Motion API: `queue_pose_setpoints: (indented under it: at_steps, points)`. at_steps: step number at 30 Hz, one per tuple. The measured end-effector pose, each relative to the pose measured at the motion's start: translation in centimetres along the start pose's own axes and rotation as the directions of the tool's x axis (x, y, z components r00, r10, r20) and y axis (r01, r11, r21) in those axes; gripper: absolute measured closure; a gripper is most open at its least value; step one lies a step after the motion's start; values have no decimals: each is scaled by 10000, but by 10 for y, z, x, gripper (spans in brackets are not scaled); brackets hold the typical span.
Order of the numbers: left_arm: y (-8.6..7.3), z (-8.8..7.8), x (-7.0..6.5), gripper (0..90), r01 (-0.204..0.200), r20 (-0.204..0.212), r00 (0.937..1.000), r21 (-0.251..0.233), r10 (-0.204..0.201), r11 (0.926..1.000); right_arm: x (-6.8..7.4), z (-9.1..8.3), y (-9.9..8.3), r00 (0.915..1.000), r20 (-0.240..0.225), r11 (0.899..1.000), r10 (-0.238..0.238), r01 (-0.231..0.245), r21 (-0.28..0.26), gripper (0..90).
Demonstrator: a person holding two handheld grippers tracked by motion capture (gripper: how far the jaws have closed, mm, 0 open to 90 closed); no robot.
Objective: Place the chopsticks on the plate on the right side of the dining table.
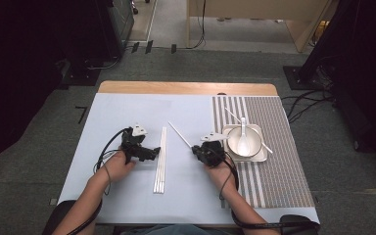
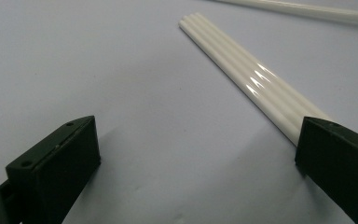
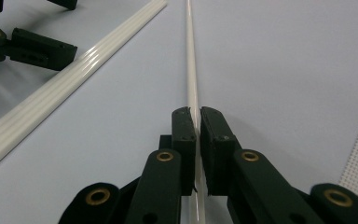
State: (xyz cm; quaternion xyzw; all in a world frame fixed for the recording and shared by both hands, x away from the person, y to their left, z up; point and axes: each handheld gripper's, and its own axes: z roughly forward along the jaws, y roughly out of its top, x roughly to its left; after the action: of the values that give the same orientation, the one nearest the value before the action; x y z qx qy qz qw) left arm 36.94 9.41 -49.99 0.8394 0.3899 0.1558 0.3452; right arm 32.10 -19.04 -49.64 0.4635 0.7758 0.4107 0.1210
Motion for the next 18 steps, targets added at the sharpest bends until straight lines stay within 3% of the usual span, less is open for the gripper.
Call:
queue_pose_setpoints:
  at_steps: [18]
  points:
    - [0,0,0,0,-9,-1,10000,10,9,10000,2,-16,18,9957,350,9960,-857,865,-213,853]
